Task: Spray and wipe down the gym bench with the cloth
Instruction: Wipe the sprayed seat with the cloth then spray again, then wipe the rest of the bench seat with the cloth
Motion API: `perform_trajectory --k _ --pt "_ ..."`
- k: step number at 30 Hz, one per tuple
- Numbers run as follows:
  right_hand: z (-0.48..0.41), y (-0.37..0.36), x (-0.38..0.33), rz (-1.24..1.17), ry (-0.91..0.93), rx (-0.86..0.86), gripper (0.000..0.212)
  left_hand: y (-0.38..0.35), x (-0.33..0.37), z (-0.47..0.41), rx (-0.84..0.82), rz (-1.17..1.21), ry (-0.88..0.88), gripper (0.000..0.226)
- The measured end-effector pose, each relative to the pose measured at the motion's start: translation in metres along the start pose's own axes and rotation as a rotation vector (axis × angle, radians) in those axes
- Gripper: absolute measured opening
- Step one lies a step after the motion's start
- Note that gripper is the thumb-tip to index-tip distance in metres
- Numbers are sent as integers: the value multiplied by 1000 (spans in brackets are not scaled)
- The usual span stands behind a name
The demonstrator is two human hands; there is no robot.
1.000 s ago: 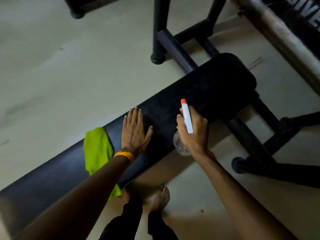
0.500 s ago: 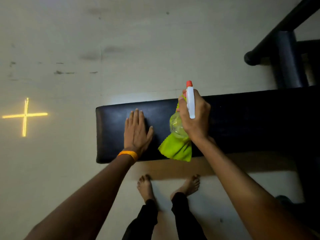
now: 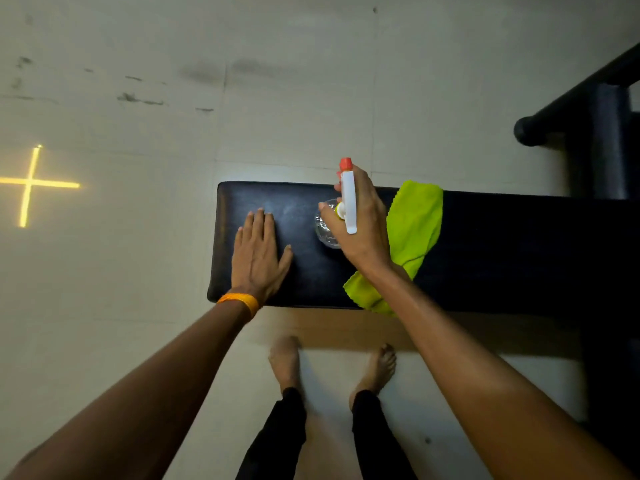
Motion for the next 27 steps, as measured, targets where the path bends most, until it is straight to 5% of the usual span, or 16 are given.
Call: perform_trajectory --k 7,11,15,20,22,25,27 --pt "20 13 23 -73 -5 -173 92 -9 11 11 109 46 -25 49" --pt "45 50 75 -32 -190 -7 66 -4 41 27 212 92 -111 11" --pt "55 87 147 45 -541 139 35 -21 77 35 155 48 -247 15" --pt "33 88 181 -4 -876 0 46 -55 130 39 47 75 -398 29" --pt "22 83 183 -96 -886 -14 29 -66 146 40 37 77 -422 30" --pt "20 80 180 -300 -866 -38 36 -75 163 38 24 96 -417 33" --pt "26 90 172 -521 -821 -12 14 -77 171 35 20 126 -400 38"
Point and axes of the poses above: each hand's wrist, its own z-axis away from the middle knuckle, its own y-axis out of the back of the hand, x = y × z, the point moved 5 cm from there along -z, towards the middle knuckle, and after that the axes turned 9 degrees about -x, right-handed, at the moved point
